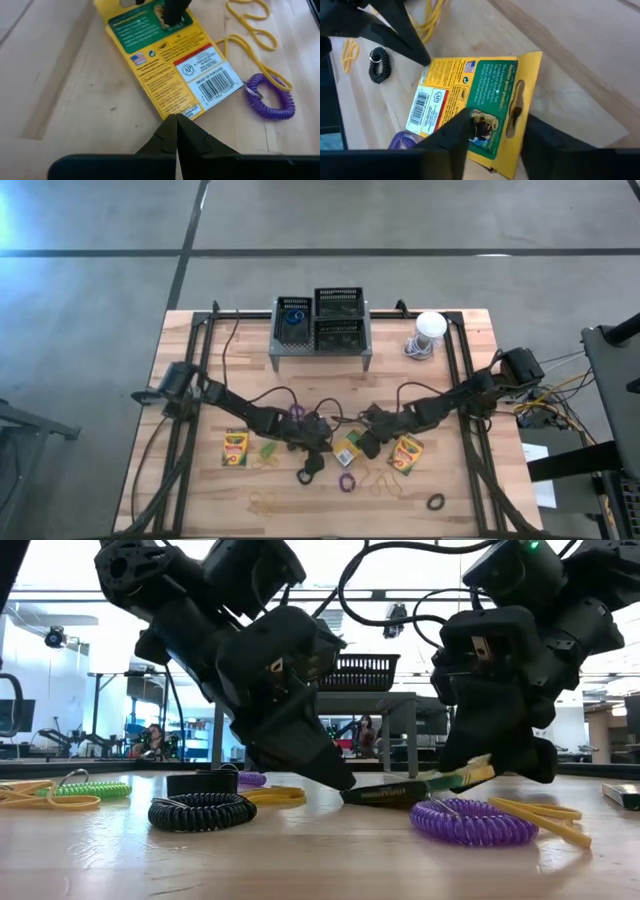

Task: Pick & Place Office Desk Supplies
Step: Put the crayon boxes into the bottom black bin on the shelf

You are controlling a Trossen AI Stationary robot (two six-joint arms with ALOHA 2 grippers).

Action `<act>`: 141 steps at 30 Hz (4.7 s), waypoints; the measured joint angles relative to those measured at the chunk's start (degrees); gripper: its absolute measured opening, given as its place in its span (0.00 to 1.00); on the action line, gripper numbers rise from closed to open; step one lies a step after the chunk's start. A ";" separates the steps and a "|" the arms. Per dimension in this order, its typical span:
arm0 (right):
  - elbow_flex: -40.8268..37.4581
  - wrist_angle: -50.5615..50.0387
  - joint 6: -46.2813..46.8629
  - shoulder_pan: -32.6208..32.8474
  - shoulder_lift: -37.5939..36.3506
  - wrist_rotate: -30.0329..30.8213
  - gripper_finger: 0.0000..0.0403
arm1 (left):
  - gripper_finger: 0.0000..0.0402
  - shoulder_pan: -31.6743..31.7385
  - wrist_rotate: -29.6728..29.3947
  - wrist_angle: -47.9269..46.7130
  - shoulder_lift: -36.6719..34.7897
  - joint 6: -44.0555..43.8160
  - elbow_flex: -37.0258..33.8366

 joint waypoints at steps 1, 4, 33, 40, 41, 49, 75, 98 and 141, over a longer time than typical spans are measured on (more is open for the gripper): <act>0.00 -0.11 0.00 -0.01 0.00 0.03 0.27 | 0.01 0.21 -0.05 -0.01 0.00 0.06 0.00; -0.07 -0.21 0.00 -0.07 -0.17 0.12 0.15 | 0.01 0.64 -0.09 -0.80 -0.64 1.55 -0.07; 17.02 -26.34 -38.83 -0.26 -19.91 22.15 0.03 | 0.12 0.39 -20.48 -25.10 -37.97 9.16 -4.17; 31.52 -33.16 -60.35 -3.18 -17.70 26.17 0.03 | 0.13 0.30 -23.64 -7.84 -44.12 6.95 -17.35; 33.56 -34.49 -62.60 -4.10 -17.17 26.19 0.03 | 0.13 0.30 -23.67 -4.59 -44.28 6.43 -19.29; 40.14 -35.99 -77.79 -7.23 -13.22 26.14 0.03 | 0.13 0.30 -23.42 17.35 -44.54 19.84 -25.51; 29.60 -22.88 -77.59 -6.66 -12.94 26.59 0.03 | 0.67 4.69 -23.00 24.38 -34.28 24.02 -21.51; 30.78 -27.98 -76.74 -3.00 -13.62 25.28 0.21 | 0.08 4.44 -21.81 19.43 -30.64 29.78 -17.68; -7.73 37.36 3.12 -7.94 -16.04 9.04 0.59 | 0.11 -2.27 -44.39 11.78 -29.35 98.61 -12.69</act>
